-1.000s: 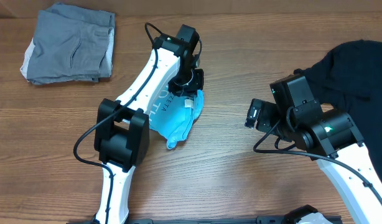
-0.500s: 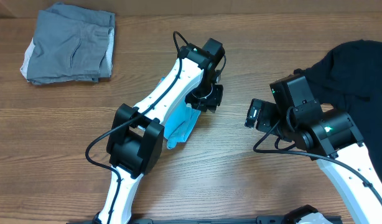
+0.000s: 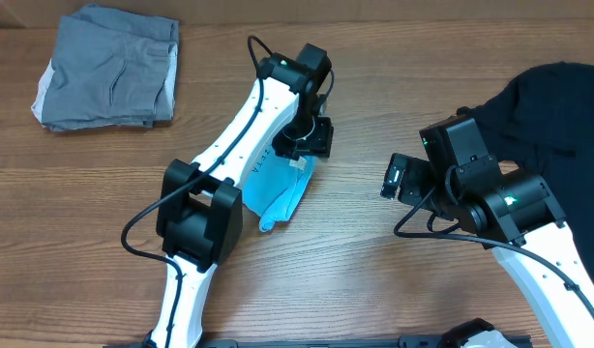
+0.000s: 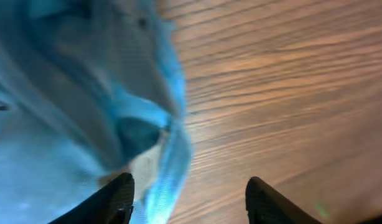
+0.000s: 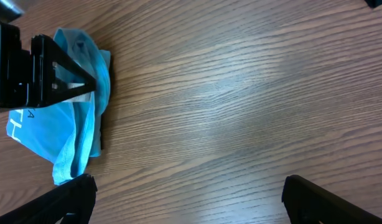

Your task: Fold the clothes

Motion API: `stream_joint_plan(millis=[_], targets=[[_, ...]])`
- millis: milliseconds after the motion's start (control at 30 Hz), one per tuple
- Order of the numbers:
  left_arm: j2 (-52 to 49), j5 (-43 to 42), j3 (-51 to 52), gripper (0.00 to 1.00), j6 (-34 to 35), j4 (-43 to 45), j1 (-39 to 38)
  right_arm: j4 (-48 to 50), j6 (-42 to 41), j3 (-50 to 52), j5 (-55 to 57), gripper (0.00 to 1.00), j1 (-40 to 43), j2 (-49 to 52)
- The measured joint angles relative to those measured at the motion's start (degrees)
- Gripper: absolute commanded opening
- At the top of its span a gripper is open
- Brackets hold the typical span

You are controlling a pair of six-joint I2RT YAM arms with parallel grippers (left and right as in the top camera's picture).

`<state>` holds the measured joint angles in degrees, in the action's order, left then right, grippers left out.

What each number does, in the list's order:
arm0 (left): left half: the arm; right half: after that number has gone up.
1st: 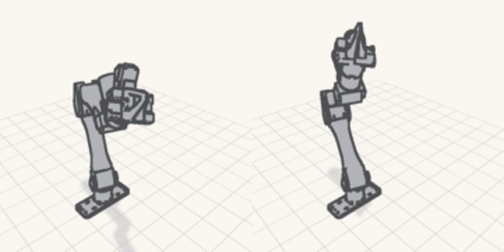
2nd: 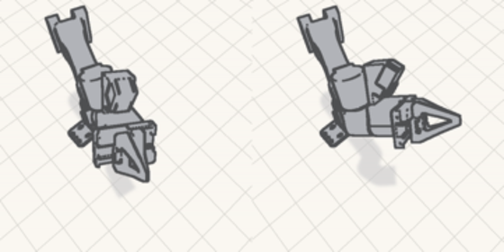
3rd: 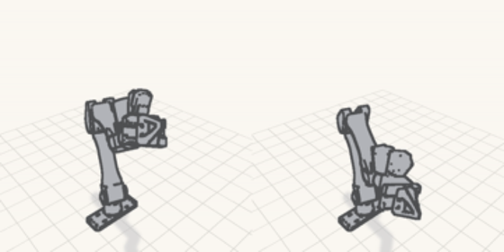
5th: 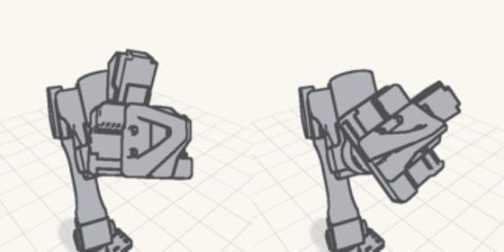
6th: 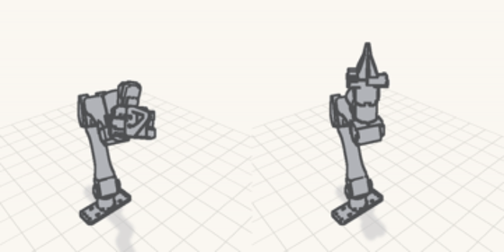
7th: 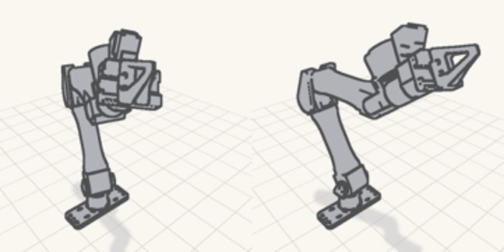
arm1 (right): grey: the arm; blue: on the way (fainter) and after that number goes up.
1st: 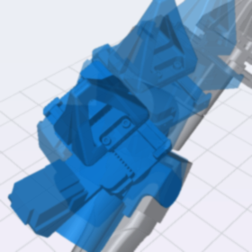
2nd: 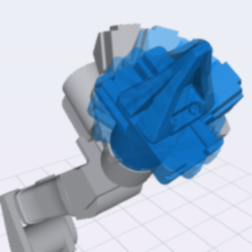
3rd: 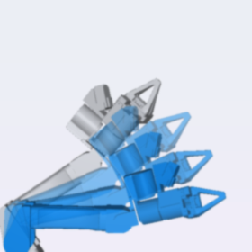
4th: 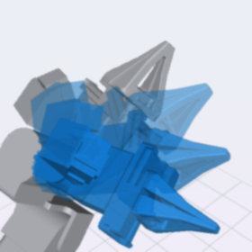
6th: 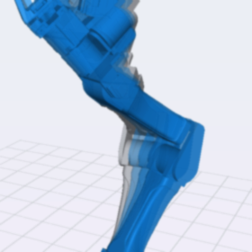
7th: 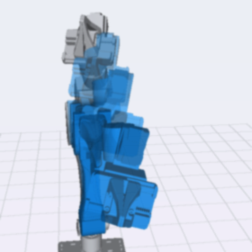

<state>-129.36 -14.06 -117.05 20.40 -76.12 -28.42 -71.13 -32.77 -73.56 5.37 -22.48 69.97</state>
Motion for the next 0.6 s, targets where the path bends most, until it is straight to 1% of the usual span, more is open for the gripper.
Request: stream_joint_plan(millis=[100, 233, 600], targets=[[0.00, 1.62, 0.24, 0.61, 0.00, 0.20, 0.00, 0.02, 0.00, 0.00, 0.00, 1.00, 0.00, 0.00], [0.00, 2.78, 0.94, 0.61, -0.02, 2.62, -0.35, 0.00, 0.00, 0.00, 0.02, 1.00, -0.02, 0.00], [-0.04, 2.75, 1.57, 0.61, 0.04, 8.28, -0.66, 0.02, 0.02, 0.00, 0.00, 1.00, -0.02, 0.00]])
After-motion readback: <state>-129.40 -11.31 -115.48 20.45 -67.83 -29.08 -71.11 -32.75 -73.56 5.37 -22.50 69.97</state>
